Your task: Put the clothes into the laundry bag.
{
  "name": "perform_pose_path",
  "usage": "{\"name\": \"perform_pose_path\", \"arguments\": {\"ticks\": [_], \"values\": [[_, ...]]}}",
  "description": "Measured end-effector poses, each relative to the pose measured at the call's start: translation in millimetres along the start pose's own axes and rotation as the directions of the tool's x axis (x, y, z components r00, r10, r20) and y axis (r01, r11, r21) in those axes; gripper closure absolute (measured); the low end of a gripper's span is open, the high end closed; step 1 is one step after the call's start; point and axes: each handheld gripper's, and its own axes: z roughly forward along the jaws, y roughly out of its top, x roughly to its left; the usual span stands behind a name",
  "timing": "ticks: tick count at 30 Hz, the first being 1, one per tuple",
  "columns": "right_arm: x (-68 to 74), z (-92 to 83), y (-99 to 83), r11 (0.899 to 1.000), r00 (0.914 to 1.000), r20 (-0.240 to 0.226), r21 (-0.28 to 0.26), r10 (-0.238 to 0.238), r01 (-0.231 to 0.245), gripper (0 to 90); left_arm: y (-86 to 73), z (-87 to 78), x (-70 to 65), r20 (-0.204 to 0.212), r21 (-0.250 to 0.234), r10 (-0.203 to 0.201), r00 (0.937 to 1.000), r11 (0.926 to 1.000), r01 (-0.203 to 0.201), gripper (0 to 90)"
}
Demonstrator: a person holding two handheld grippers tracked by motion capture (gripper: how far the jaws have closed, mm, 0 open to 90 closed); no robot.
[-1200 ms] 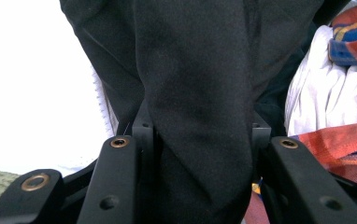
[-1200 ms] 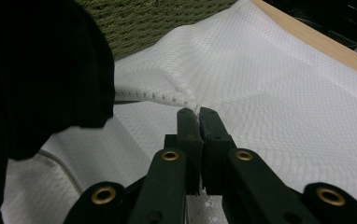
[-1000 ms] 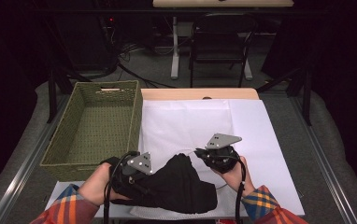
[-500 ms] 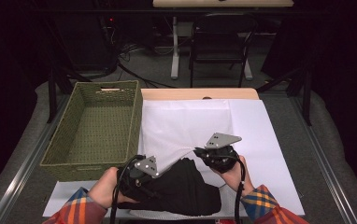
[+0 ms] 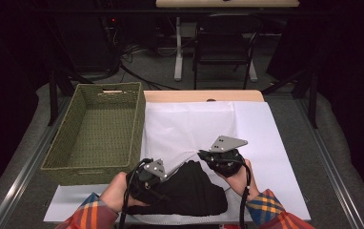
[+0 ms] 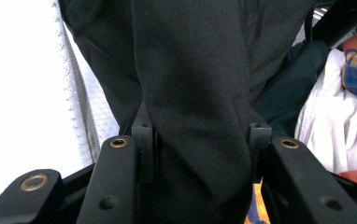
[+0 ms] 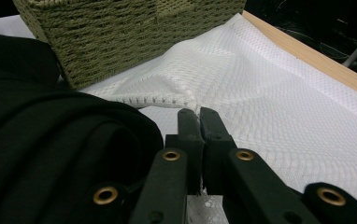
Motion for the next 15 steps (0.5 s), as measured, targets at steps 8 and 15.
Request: {"name": "perform_pose_path", "arguments": {"ticks": [8, 15], "values": [[-0.4, -0.8, 0.0, 1.000, 1.0000, 0.001, -0.007, -0.003, 0.003, 88.8, 0.8, 10.5, 5.8, 0.022, -0.011, -0.048, 0.9986, 0.9988, 0.048, 60.2], [0.9, -1.9, 0.6, 1.000, 1.0000, 0.003, -0.009, -0.003, 0.003, 88.8, -0.8, 17.6, 9.1, 0.016, -0.025, -0.073, 0.9972, 0.9970, 0.073, 60.0]]}}
